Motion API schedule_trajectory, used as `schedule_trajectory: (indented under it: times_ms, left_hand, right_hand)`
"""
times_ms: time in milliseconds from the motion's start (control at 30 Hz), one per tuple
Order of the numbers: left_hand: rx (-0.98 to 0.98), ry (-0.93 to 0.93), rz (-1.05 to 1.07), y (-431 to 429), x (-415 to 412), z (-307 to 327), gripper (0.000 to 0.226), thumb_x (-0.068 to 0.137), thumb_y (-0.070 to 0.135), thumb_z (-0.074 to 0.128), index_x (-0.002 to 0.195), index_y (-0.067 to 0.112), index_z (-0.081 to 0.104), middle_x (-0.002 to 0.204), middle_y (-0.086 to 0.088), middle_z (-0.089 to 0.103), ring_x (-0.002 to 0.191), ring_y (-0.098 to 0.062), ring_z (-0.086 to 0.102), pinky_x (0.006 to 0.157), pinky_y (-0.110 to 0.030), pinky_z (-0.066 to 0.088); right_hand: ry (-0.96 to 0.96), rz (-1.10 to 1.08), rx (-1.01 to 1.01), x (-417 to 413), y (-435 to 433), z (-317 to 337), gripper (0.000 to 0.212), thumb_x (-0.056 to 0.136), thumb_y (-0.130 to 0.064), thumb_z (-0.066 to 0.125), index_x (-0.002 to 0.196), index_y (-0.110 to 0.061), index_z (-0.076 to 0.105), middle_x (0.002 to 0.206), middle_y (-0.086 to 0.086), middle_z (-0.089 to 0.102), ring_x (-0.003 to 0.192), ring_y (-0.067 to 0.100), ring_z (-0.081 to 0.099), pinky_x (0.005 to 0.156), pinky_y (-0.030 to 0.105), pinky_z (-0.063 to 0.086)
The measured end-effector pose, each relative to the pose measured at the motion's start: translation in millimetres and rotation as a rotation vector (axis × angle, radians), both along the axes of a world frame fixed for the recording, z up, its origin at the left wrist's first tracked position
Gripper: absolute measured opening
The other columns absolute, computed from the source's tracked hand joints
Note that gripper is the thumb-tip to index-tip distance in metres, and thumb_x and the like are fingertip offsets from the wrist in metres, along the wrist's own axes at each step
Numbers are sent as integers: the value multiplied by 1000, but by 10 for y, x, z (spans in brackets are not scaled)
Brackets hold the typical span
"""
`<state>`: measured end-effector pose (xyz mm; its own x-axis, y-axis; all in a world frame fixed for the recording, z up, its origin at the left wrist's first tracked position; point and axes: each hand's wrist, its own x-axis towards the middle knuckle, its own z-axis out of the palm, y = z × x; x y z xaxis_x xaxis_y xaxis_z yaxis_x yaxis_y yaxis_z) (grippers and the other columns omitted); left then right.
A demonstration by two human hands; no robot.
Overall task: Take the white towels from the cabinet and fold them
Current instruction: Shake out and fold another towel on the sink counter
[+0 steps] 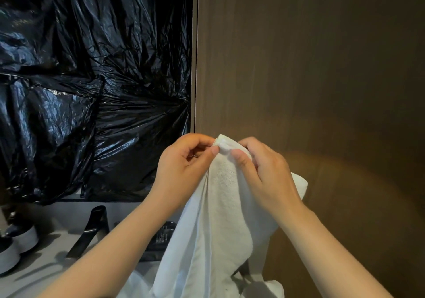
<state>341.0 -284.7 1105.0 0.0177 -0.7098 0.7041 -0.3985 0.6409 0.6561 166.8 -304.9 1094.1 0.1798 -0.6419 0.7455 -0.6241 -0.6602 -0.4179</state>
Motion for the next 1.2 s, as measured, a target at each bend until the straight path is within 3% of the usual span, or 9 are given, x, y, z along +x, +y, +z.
schedule_trajectory:
  times_ms: [133,300,433,533,667,767,933,1067,1200]
  left_hand:
    - [54,90,-60,18,18,-29,11,88,22,65,95,30,66,90,13,68,83,-6,66,73,-17,54]
    - [135,181,-142,65,55,-204,28,80,10,72,97,22,54,89,5,66,83,-13,67,77,-21,56]
    - [109,84,-124,74,44,-335,13,82,7,72,86,18,66,84,5,68,77,-6,65,71,-14,52]
    - [131,105,-108,48,35,-385,9,81,10,74,85,17,73,82,6,72,76,-8,68,71,-17,54]
    - [193,166,-157,43,-8,-467,18,74,22,79,89,14,71,85,-3,73,80,-19,70,75,-31,59]
    - [224,220,-162,27,-45,-496,25,72,29,78,87,13,66,85,-6,71,79,-24,69,72,-28,59]
    - [90,41,-151,-4,-85,-593,36,84,37,61,80,3,72,80,-14,68,79,-30,63,76,-47,53]
    - [60,-78,-104,-22,-180,-757,46,93,42,55,80,0,69,86,-7,65,84,-18,60,76,-40,49]
    - [213,-192,-167,15,-238,-935,48,93,57,41,108,19,68,111,10,58,100,-1,55,89,-22,47]
  right_hand:
    - [8,44,-56,14,-41,109,34,97,-54,40,85,-30,61,75,-19,59,76,8,60,59,18,45]
    - [57,-2,-102,-56,-65,225,41,96,-55,37,80,-25,59,74,-13,58,74,10,58,64,30,51]
    - [113,-27,-88,-96,-55,295,33,96,-53,36,75,-32,51,70,-19,51,73,7,56,61,15,40]
    - [127,-26,-69,-123,-37,327,35,95,-53,36,75,-29,51,68,-19,50,69,7,55,61,13,36]
    - [152,-40,-82,-166,-18,373,40,95,-52,36,77,-22,55,70,-15,53,67,10,55,61,22,45]
    - [170,-42,-112,-176,-10,413,40,96,-52,37,77,-22,54,69,-16,52,66,11,55,60,27,48]
    - [173,-60,-108,-241,-13,472,40,98,-50,38,77,-20,55,69,-13,54,66,13,55,62,41,52]
    - [211,-123,-132,-242,6,512,39,98,-50,38,79,-20,56,70,-12,54,66,14,55,63,40,53]
    - [232,-195,-132,-249,1,541,34,100,-47,42,80,-22,56,70,-16,53,65,11,55,60,26,46]
